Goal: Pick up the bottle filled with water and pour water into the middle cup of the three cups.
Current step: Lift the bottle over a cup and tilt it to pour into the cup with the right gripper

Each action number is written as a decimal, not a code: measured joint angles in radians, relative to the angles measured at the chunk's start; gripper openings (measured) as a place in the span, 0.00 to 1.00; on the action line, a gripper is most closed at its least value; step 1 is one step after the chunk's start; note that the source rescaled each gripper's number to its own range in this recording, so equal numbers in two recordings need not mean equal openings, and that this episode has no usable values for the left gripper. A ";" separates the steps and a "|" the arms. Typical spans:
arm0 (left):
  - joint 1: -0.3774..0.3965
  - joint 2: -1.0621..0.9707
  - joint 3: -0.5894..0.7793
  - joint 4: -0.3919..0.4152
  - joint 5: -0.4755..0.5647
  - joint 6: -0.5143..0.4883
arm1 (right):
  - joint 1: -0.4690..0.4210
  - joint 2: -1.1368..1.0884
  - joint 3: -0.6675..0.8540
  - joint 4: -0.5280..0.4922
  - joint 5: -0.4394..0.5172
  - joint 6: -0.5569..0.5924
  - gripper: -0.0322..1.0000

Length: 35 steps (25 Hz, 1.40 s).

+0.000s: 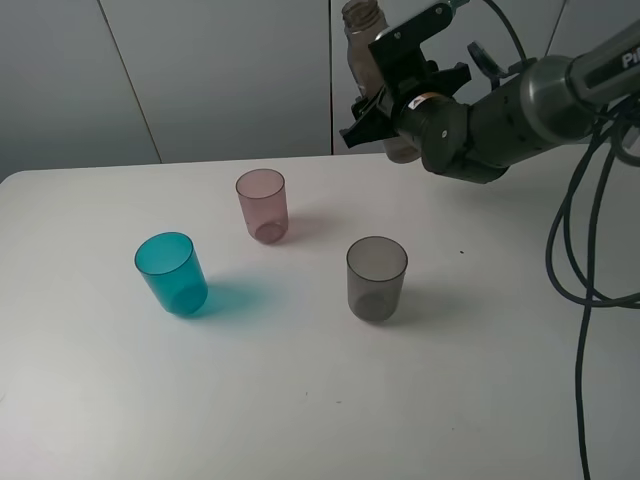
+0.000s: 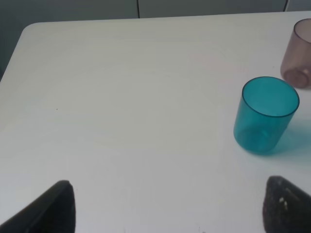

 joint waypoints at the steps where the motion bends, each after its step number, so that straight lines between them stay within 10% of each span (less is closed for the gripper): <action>1: 0.000 0.000 0.000 0.000 0.000 0.000 | 0.005 0.012 -0.012 0.011 0.000 -0.030 0.03; 19: 0.000 0.000 0.000 0.000 0.000 0.000 | 0.046 0.128 -0.073 0.035 -0.032 -0.571 0.03; 35: 0.000 0.000 0.000 0.000 0.000 0.000 | 0.078 0.168 -0.083 0.057 -0.032 -0.822 0.03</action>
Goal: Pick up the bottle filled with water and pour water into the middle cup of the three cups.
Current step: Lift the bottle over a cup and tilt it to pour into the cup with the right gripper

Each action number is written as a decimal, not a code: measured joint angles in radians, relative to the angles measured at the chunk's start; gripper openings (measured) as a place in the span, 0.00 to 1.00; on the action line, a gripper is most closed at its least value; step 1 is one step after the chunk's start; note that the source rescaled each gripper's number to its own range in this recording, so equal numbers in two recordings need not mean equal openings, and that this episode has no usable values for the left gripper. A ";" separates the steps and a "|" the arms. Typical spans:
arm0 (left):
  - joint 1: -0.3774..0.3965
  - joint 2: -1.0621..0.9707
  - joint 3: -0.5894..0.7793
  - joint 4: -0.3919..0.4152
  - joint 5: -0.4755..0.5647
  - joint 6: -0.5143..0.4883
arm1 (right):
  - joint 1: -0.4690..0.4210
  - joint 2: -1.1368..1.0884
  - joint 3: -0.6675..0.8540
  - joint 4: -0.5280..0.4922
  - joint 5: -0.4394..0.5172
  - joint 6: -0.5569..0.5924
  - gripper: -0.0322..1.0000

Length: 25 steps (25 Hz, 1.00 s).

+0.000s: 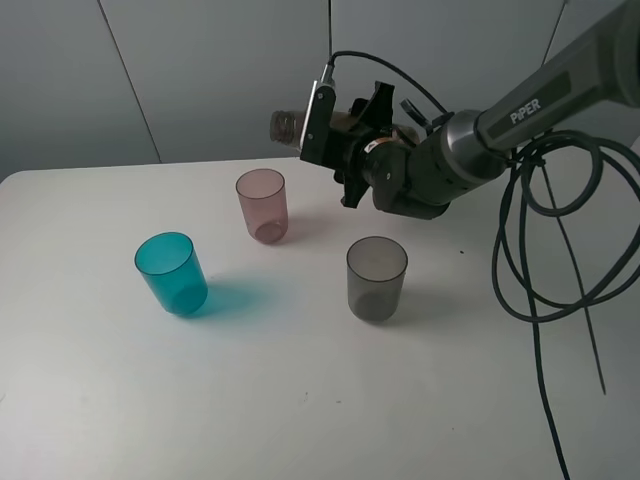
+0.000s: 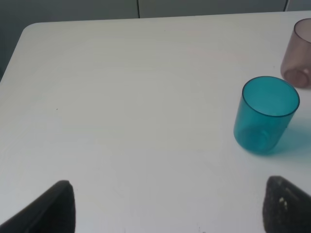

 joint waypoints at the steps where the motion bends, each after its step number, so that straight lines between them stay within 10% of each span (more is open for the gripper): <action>1: 0.000 0.000 0.000 0.000 0.000 0.000 | 0.000 0.000 0.000 0.000 0.000 -0.021 0.03; 25: 0.000 0.000 0.000 0.000 0.000 0.000 | 0.013 0.000 0.000 0.000 0.000 -0.177 0.03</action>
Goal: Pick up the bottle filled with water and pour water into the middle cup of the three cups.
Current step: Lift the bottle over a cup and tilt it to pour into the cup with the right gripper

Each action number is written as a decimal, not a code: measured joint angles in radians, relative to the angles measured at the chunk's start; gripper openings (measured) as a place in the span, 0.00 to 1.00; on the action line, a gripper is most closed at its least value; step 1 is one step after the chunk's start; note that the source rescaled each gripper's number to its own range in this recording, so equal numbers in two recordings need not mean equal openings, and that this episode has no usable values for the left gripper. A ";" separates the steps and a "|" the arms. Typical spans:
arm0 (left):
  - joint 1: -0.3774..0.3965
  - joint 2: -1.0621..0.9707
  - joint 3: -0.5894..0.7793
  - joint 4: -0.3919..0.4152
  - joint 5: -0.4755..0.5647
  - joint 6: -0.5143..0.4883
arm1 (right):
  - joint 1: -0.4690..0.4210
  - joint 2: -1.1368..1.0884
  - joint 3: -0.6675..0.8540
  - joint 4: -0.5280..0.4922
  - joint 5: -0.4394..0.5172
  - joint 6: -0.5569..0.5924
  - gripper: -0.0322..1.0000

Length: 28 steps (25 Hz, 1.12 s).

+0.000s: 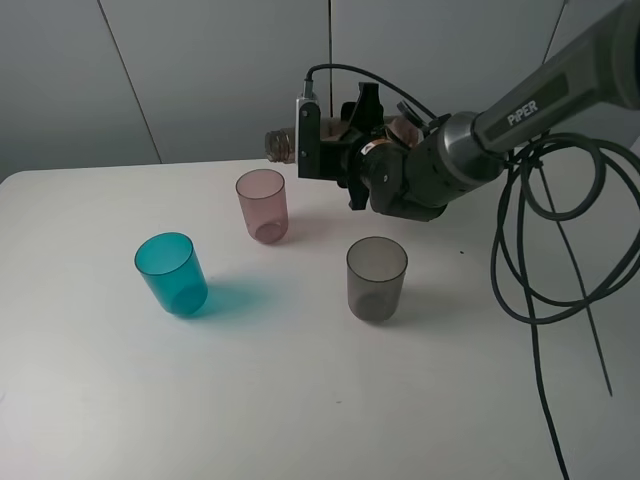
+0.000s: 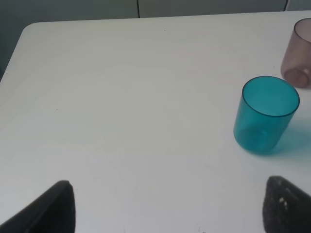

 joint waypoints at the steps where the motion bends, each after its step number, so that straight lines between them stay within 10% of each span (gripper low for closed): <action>1: 0.000 0.000 0.000 0.000 0.000 0.000 | 0.000 0.000 0.000 0.000 0.000 0.000 0.03; 28: 0.000 0.000 0.000 0.000 0.000 0.000 | 0.002 0.070 -0.110 0.001 0.038 -0.043 0.03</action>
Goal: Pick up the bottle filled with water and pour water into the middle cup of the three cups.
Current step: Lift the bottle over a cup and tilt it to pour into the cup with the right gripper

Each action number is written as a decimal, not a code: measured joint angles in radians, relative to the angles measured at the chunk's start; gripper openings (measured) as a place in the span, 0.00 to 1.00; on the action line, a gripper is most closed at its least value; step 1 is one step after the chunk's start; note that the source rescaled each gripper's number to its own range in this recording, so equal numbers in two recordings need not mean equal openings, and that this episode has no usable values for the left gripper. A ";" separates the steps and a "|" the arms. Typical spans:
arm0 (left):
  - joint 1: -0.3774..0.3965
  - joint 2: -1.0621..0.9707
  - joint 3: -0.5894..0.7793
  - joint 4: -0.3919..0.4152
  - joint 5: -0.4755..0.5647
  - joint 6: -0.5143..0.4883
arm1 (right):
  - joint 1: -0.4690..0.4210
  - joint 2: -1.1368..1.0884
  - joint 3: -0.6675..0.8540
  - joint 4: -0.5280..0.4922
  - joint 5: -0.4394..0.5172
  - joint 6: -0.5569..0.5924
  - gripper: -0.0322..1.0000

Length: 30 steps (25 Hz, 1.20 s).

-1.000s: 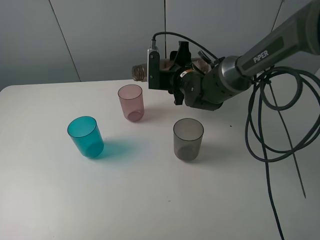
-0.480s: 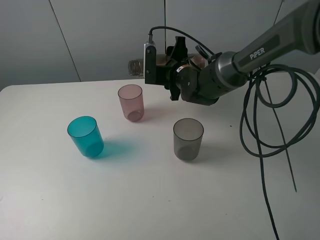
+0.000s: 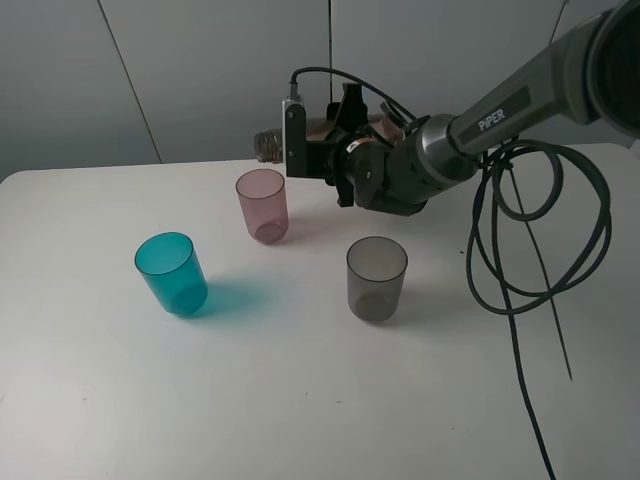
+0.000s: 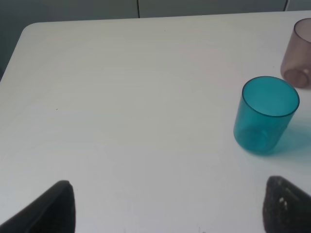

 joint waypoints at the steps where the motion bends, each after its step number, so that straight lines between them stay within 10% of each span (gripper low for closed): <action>1: 0.000 0.000 0.000 0.000 0.000 0.000 | 0.000 0.000 0.000 0.000 0.000 -0.014 0.03; 30: 0.000 0.000 0.000 0.000 0.000 0.000 | 0.000 0.000 0.000 0.000 -0.029 -0.271 0.03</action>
